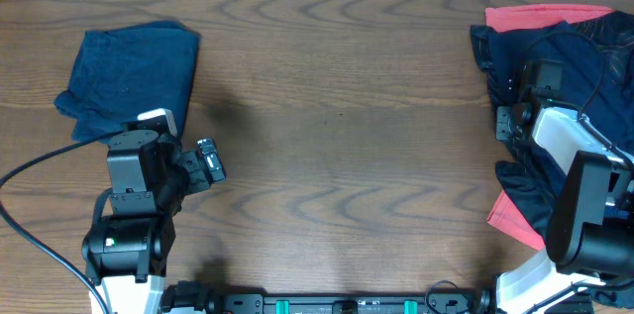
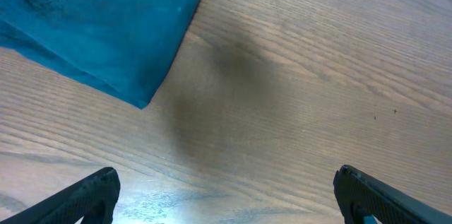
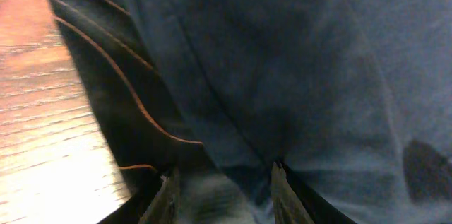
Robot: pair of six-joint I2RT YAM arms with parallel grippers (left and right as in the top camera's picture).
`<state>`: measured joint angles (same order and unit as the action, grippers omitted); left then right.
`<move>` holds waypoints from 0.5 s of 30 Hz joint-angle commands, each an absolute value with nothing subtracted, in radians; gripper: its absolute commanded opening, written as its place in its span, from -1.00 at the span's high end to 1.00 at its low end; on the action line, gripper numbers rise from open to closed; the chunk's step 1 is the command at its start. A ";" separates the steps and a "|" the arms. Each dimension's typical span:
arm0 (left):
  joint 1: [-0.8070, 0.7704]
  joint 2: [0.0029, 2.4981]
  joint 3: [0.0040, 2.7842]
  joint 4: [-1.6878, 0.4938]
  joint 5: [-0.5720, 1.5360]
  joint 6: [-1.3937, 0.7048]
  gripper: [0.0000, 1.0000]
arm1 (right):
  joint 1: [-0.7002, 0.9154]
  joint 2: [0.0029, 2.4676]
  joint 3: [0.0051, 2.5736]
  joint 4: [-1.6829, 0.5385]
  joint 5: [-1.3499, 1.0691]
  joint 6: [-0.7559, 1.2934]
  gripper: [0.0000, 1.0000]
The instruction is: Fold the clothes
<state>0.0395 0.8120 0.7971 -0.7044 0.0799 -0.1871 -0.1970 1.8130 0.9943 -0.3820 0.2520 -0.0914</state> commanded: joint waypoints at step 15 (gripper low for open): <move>0.044 0.815 0.813 -0.706 0.091 -0.197 -0.96 | -0.223 1.819 0.993 -0.351 0.311 -0.084 0.34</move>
